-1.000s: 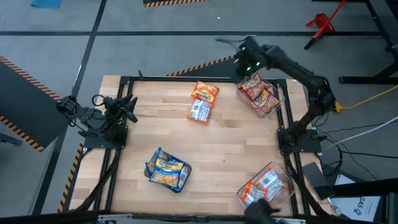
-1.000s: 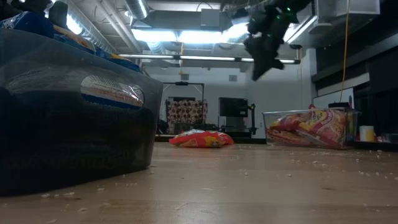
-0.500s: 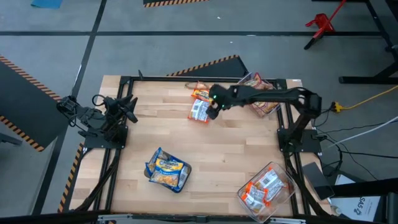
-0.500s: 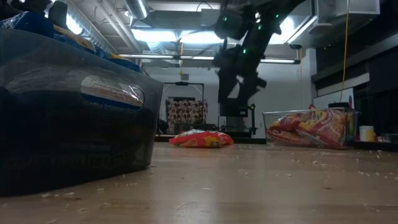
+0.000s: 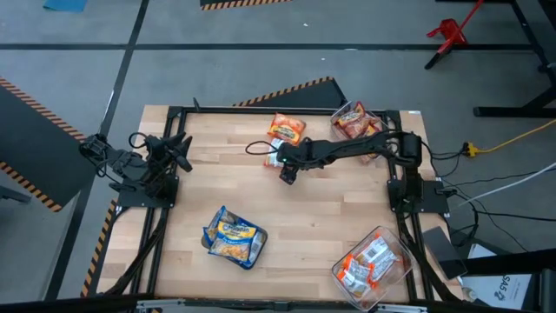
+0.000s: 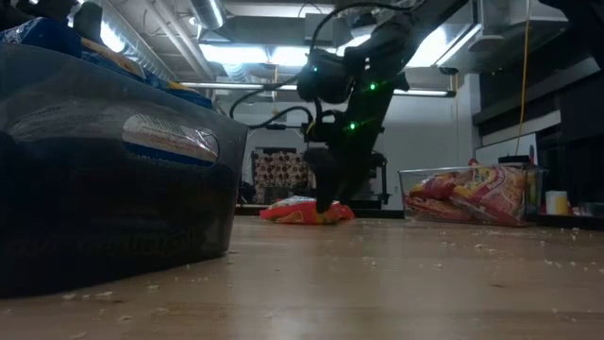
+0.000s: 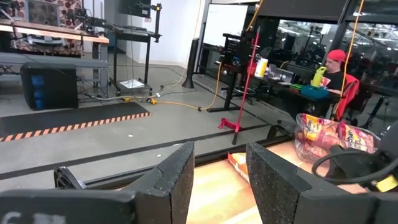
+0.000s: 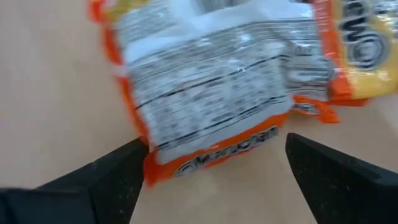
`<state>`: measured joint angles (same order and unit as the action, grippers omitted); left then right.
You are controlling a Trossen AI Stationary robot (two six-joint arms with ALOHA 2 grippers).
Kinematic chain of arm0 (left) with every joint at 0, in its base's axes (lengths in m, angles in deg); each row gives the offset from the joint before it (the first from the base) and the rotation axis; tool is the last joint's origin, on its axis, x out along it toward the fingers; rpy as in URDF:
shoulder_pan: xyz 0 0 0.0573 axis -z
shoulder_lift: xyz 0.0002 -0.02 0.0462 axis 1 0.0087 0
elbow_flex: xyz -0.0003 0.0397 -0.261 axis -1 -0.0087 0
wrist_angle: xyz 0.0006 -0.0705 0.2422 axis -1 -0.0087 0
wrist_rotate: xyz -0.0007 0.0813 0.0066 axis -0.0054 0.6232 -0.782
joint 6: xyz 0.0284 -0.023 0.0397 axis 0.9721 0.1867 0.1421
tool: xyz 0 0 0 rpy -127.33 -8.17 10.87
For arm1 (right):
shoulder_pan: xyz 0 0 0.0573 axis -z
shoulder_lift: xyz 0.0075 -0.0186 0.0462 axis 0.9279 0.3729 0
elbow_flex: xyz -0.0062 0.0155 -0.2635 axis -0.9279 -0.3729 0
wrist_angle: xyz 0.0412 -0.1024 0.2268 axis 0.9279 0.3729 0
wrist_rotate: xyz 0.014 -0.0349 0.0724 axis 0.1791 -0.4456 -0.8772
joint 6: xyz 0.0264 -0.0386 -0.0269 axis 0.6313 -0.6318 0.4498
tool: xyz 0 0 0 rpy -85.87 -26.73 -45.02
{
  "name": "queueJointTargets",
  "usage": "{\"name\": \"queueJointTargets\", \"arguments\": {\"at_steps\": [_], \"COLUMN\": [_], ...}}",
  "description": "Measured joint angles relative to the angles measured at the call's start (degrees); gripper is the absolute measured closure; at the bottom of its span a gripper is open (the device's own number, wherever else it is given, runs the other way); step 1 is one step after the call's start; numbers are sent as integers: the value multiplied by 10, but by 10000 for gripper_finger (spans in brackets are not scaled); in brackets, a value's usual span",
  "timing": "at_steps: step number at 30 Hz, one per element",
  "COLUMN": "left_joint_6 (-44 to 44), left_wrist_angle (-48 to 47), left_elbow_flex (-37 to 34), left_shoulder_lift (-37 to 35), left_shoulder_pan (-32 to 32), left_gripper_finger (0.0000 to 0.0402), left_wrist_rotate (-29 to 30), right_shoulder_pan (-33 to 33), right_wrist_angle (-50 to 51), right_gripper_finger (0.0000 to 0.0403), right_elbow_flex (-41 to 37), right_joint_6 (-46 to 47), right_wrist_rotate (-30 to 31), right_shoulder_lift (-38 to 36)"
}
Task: Sort Maruchan noodles
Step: Put the orange noodle pack into the bottom transparent bin
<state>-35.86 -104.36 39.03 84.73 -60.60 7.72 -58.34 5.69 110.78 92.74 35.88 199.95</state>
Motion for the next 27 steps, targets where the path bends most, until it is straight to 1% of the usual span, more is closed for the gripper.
{"name": "queueJointTargets", "arguments": {"at_steps": [3, 6, 8, 11, 15, 17, 20, 21, 23, 25, 27], "left_joint_6": [0, 0, 0, 0, -1, -1, -4, -7, -11, -12, -14], "left_wrist_angle": [0, 0, -1, -2, -3, -4, -5, -5, -7, -7, -7], "left_elbow_flex": [0, 0, 0, 0, 0, 0, 0, 0, 0, 0, 0], "left_shoulder_lift": [0, 0, 0, 0, 0, 0, 0, 0, 0, 0, 0], "left_shoulder_pan": [0, 0, 0, 0, 0, 0, 0, 0, 0, 0, 0], "left_gripper_finger": [262, 262, 262, 262, 262, 262, 262, 262, 262, 262, 262], "left_wrist_rotate": [0, 0, 0, 0, 0, 0, 0, 0, 0, -1, -2], "right_shoulder_pan": [1, 4, 5, 5, 5, 4, 4, 3, 4, 4, 3], "right_wrist_angle": [-8, -20, -29, -33, -41, -39, -37, -33, -18, 19, 58], "right_gripper_finger": [43, 47, 64, 118, 213, 267, 362, 381, 386, 388, 397], "right_elbow_flex": [0, 0, 0, 0, 0, 1, 1, 1, 7, 30, 59], "right_joint_6": [0, 0, 0, -1, -3, 1, 2, 2, 13, 30, 37], "right_wrist_rotate": [44, 50, 54, 39, -5, -23, -37, -42, -60, -77, -110], "right_shoulder_lift": [11, 12, 14, 20, 40, 40, 39, 36, 32, 33, 33]}}
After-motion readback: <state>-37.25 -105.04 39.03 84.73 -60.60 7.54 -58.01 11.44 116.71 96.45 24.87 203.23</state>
